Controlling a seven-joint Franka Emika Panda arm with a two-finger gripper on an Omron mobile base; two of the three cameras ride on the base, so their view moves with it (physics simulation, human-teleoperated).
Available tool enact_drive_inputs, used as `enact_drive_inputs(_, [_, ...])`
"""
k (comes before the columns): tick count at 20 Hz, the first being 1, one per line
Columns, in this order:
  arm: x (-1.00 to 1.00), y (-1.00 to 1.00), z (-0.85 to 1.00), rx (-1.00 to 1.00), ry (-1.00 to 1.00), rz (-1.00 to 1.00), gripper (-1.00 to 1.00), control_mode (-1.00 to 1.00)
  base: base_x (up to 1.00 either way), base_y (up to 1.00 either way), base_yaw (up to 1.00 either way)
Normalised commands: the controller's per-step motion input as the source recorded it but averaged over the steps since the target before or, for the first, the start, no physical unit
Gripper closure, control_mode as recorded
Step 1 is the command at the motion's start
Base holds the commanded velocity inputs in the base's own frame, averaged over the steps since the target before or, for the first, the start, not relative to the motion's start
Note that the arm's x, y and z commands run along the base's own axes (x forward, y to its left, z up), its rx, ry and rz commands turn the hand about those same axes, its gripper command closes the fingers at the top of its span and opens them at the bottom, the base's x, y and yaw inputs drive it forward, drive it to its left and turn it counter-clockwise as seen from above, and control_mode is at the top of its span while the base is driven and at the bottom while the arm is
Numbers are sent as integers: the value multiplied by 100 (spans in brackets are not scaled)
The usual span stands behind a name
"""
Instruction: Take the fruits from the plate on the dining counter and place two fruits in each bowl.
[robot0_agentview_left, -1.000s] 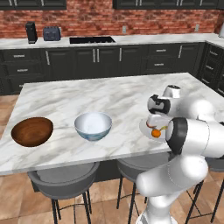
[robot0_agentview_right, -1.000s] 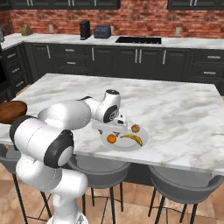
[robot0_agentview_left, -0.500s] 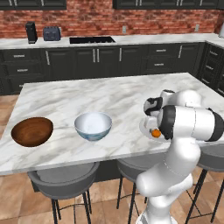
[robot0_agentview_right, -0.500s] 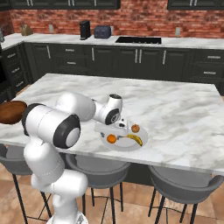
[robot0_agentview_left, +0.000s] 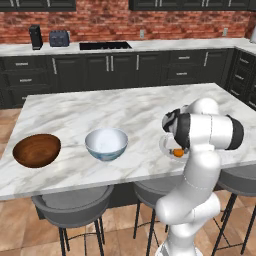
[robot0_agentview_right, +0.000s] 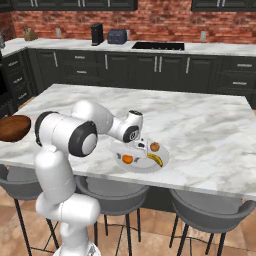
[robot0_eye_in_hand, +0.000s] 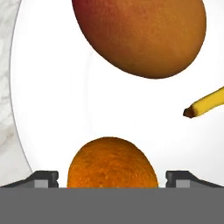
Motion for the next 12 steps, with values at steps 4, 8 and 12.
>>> enact_drive_inputs(4, [0, 0, -1, 0, 0, 0, 100, -100, 0, 0, 0])
enact_drive_inputs(8, [-7, 8, 28, 0, -1, -2, 100, -100, 0, 0, 0])
enact_drive_inputs(12, [-24, 50, 95, 0, -1, -1, 100, -100, 0, 0, 0])
